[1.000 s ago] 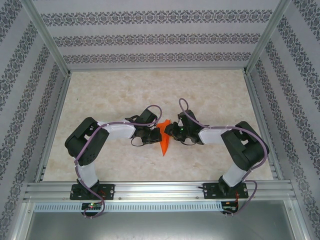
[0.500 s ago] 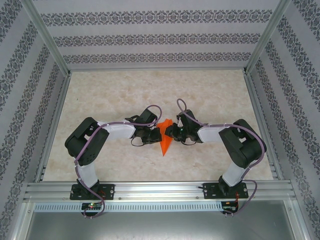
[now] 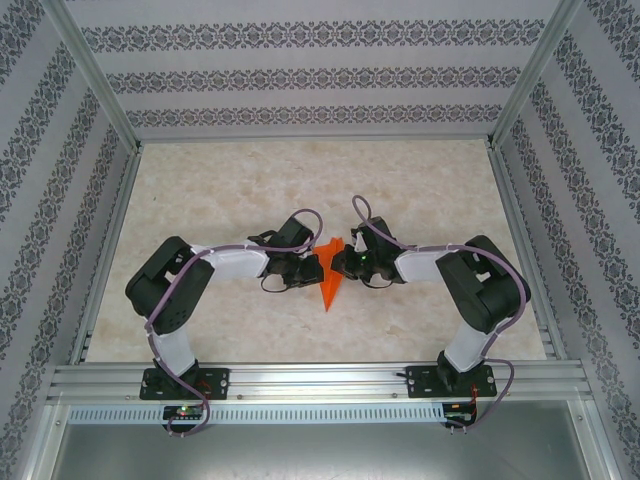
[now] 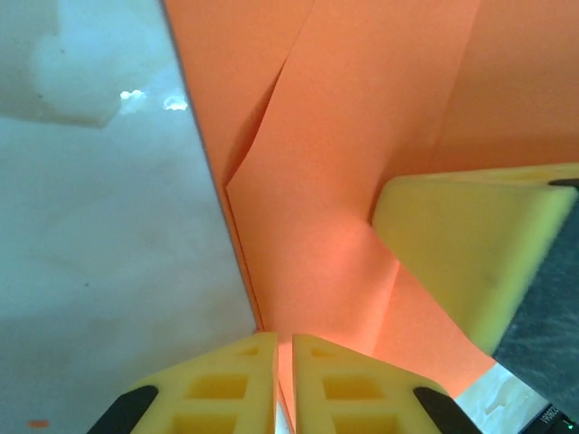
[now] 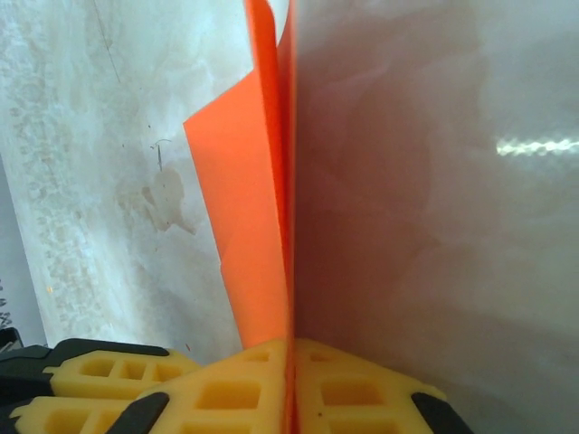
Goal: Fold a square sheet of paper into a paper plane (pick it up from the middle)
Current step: Turn over the paper at the center of the table.
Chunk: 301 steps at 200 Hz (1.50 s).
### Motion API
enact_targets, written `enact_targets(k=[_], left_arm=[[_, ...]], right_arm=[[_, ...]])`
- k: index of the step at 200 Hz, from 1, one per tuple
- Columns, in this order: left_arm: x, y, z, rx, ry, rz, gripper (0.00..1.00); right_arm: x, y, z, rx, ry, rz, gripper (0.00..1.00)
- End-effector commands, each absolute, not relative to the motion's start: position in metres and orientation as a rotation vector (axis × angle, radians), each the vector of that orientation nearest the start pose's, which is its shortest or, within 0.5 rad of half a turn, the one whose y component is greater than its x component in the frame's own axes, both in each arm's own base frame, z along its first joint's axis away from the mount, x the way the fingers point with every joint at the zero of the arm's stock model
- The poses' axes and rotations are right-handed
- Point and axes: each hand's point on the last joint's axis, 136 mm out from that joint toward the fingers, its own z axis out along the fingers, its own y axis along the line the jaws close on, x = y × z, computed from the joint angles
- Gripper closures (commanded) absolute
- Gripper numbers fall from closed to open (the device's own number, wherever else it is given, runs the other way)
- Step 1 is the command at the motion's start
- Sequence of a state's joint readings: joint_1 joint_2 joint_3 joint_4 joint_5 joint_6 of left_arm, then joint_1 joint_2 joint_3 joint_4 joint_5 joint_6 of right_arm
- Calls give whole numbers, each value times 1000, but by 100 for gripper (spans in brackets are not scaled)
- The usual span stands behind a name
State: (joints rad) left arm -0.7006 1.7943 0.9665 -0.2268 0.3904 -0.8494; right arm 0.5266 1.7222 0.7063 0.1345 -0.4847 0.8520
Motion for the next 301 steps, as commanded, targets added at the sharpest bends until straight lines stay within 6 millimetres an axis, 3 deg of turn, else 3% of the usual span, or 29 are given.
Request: enact_targets(k=[1, 27, 44, 75, 108, 125, 146, 174, 198, 235, 273, 291, 301], left_arm=[[277, -314, 56, -71, 2788, -1000, 86], [282, -303, 78, -72, 2703, -963, 82], [287, -288, 91, -59, 2650, -887, 81], [298, -237, 105, -193, 2579, -708, 81], [298, -178, 110, -397, 2500, -515, 75], [295, -153, 110, -494, 2461, -459, 73], [290, -128, 109, -614, 2421, -408, 73], [282, -109, 117, -662, 2364, -371, 70], [275, -97, 120, -692, 2328, -360, 68], [267, -88, 122, -709, 2305, -354, 66], [267, -87, 124, -705, 2301, -356, 64], [269, -89, 126, -699, 2305, -362, 64], [269, -91, 126, -689, 2313, -367, 63]], right_arm=[[300, 260, 48, 129, 2633, 1125, 93], [300, 249, 62, 85, 2649, 1005, 94], [300, 233, 73, 28, 2682, 808, 93], [297, 198, 112, -128, 2680, 338, 93], [292, 136, 150, -106, 2662, -318, 92], [291, 130, 159, -160, 2643, -528, 92], [291, 147, 150, -263, 2634, -654, 92], [291, 184, 127, -395, 2647, -768, 91], [287, 222, 94, -478, 2692, -779, 88], [284, 279, 62, -489, 2789, -560, 85], [280, 301, 48, -493, 2846, -424, 81], [273, 321, 47, -513, 2880, -231, 70], [271, 329, 56, -509, 2867, -130, 54]])
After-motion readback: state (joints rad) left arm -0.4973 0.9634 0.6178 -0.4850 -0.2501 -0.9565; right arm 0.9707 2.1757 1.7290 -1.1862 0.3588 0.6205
